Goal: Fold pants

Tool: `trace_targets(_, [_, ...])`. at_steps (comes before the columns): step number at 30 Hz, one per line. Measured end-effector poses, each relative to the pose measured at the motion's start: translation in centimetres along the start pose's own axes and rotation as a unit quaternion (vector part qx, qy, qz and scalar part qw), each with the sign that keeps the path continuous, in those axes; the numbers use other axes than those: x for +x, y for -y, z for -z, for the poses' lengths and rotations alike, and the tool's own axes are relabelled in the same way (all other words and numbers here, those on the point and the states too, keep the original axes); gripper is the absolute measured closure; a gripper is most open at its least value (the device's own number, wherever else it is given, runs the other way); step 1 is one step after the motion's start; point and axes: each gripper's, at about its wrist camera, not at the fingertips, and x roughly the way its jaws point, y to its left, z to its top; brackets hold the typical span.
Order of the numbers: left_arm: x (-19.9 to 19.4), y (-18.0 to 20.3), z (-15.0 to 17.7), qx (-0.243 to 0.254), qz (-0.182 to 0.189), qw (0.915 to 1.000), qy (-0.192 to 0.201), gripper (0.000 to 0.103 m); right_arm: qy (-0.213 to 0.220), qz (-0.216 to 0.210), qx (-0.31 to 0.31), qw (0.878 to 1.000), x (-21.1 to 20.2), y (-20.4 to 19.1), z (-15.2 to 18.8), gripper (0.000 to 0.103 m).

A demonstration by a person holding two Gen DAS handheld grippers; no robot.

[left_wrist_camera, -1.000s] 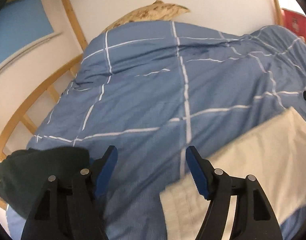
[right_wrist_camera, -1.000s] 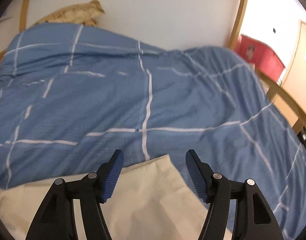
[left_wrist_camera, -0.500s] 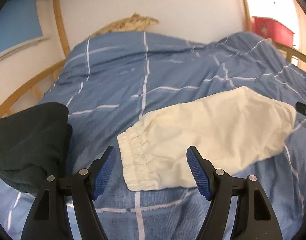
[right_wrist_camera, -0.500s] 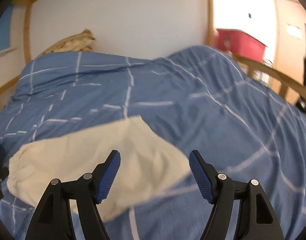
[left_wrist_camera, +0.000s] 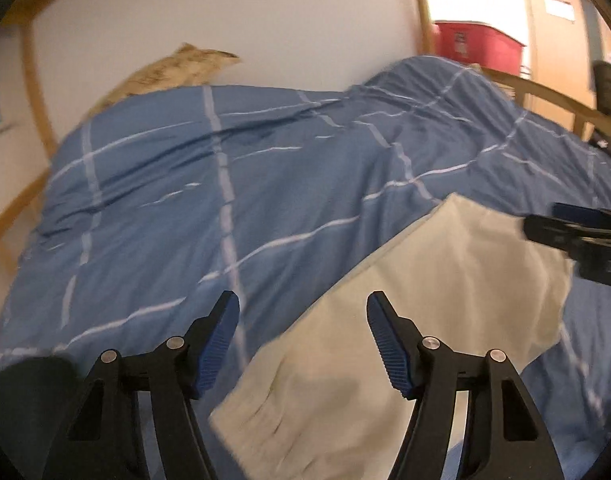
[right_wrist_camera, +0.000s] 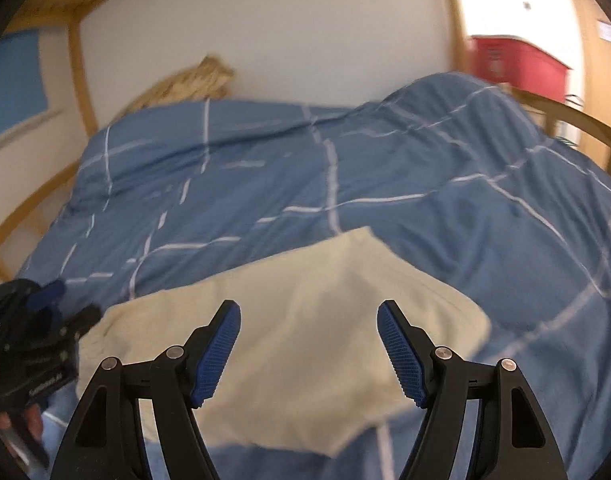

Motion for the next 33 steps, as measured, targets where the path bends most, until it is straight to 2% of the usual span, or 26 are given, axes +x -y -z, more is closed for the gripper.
trace_targets(2, [1.4,0.7,-1.3,0.026,0.036,0.9989,-0.012,0.043,-0.013,-0.011,0.004,1.000,1.3,-0.4,-1.5,0.032])
trace_targets(3, [2.2,1.2,-1.8,0.043,0.052,0.9974,-0.026,0.044,-0.021,-0.023,0.009,0.999,2.1,-0.4,-2.3,0.032])
trace_targets(5, [4.1,2.1,-2.7,0.074,0.081,0.9918,-0.066,0.054,-0.045,-0.044,-0.005,0.998,3.7,-0.4,-3.7,0.032])
trace_targets(6, [5.1,2.6,-3.1,0.090,0.094,0.9873,-0.090,0.057,-0.066,-0.057,-0.031,0.996,4.9,-0.6,-4.7,0.032])
trace_targets(8, [6.2,3.3,-3.8,0.114,0.100,0.9827,-0.107,0.063,-0.128,-0.064,-0.114,0.983,7.7,-1.4,-6.6,0.032])
trace_targets(10, [7.0,3.9,-4.5,0.145,0.107,0.9762,-0.120,0.069,-0.162,-0.055,-0.192,0.966,9.9,-2.2,-8.2,0.032])
trace_targets(12, [7.7,4.0,-5.1,0.171,0.129,0.9670,-0.138,0.076,-0.208,-0.065,-0.266,0.939,11.8,-3.3,-9.1,0.032])
trace_targets(13, [7.9,4.0,-5.3,0.181,0.139,0.9627,-0.145,0.077,-0.215,-0.078,-0.295,0.928,12.2,-3.6,-9.2,0.034])
trace_targets(15, [8.2,3.8,-5.2,0.201,0.159,0.9543,-0.155,0.077,-0.212,-0.108,-0.365,0.900,12.5,-4.7,-8.7,0.035])
trace_targets(16, [8.2,3.7,-4.9,0.206,0.162,0.9525,-0.155,0.077,-0.204,-0.123,-0.402,0.884,12.6,-5.2,-8.1,0.038])
trace_targets(18, [8.7,3.3,-4.5,0.204,0.170,0.9514,-0.156,0.079,-0.190,-0.144,-0.448,0.862,13.0,-5.9,-6.6,0.043])
trace_targets(19, [9.1,3.3,-4.3,0.203,0.176,0.9500,-0.160,0.079,-0.189,-0.154,-0.459,0.855,13.4,-6.0,-6.1,0.053])
trace_targets(21, [9.9,3.3,-3.9,0.202,0.181,0.9481,-0.166,0.081,-0.198,-0.183,-0.458,0.847,14.5,-6.1,-5.4,0.066])
trace_targets(26, [11.6,2.6,-2.7,0.195,0.175,0.9468,-0.186,0.081,-0.214,-0.212,-0.460,0.835,16.4,-5.8,-4.1,0.066])
trace_targets(30, [12.1,1.8,-2.5,0.181,0.175,0.9481,-0.194,0.081,-0.210,-0.187,-0.473,0.835,17.3,-5.3,-4.2,0.066])
trace_targets(33, [12.3,1.6,-2.5,0.171,0.179,0.9480,-0.200,0.085,-0.209,-0.186,-0.476,0.834,17.4,-5.5,-4.7,0.066])
